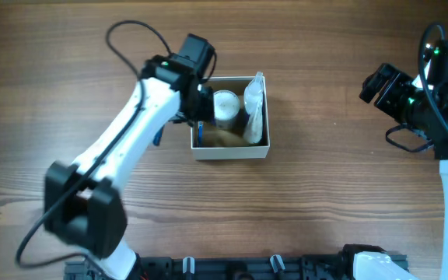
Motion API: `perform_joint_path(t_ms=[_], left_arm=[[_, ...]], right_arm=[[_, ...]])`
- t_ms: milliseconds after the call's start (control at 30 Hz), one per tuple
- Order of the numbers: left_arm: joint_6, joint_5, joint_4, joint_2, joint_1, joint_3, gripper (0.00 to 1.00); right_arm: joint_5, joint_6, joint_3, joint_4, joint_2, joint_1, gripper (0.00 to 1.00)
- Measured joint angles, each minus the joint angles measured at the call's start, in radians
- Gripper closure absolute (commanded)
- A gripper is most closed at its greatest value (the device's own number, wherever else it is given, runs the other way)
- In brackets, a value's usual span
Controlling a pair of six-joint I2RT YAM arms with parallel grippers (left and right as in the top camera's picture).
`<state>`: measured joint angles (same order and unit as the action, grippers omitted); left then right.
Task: Pack container
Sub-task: 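Grasp the blue toothbrush with the left gripper and drop it into the box, then grasp the blue razor with the left gripper and place it in the box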
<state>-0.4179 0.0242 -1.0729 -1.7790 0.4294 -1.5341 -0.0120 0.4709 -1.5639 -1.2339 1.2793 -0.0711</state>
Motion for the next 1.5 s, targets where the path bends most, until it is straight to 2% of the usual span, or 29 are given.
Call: perform_joint_path(t_ms=[133, 167, 300, 367, 467, 667, 767, 800, 867, 1067, 1233, 1333, 1500], left_arm=[[-0.002, -0.024, -0.011, 0.105, -0.048, 0.0, 0.2], [-0.003, -0.038, -0.016, 0.113, -0.069, 0.0, 0.2], [0.027, -0.073, 0.023, 0.09, -0.185, 0.026, 0.22], [0.087, -0.062, 0.066, 0.05, -0.244, 0.064, 0.3], [0.204, -0.011, 0.094, -0.082, -0.302, 0.126, 0.34], [0.312, 0.02, 0.159, -0.268, -0.319, 0.143, 0.51], [0.334, 0.024, 0.185, -0.276, -0.319, 0.142, 0.71], [0.34, 0.027, 0.193, -0.276, -0.319, 0.143, 0.83], [0.343, 0.026, 0.197, -0.277, -0.319, 0.142, 0.96], [0.356, 0.027, 0.18, -0.278, -0.319, 0.141, 0.96], [0.354, 0.027, 0.002, -0.267, -0.319, 0.095, 0.96], [0.353, 0.053, -0.064, -0.195, -0.313, 0.026, 0.96], [0.325, 0.128, -0.01, 0.035, -0.204, -0.028, 0.96]], right_arm=[[0.0, 0.0, 0.0, 0.0, 0.0, 0.0, 0.0], [0.0, 0.0, 0.0, 0.0, 0.0, 0.0, 0.0], [0.0, 0.0, 0.0, 0.0, 0.0, 0.0, 0.0], [0.0, 0.0, 0.0, 0.0, 0.0, 0.0, 0.0], [0.0, 0.0, 0.0, 0.0, 0.0, 0.0, 0.0], [0.0, 0.0, 0.0, 0.0, 0.0, 0.0, 0.0], [0.0, 0.0, 0.0, 0.0, 0.0, 0.0, 0.0], [0.0, 0.0, 0.0, 0.0, 0.0, 0.0, 0.0], [0.0, 0.0, 0.0, 0.0, 0.0, 0.0, 0.0], [0.0, 0.0, 0.0, 0.0, 0.0, 0.0, 0.0], [0.0, 0.0, 0.0, 0.0, 0.0, 0.0, 0.0], [0.0, 0.0, 0.0, 0.0, 0.0, 0.0, 0.0], [0.0, 0.0, 0.0, 0.0, 0.0, 0.0, 0.0]])
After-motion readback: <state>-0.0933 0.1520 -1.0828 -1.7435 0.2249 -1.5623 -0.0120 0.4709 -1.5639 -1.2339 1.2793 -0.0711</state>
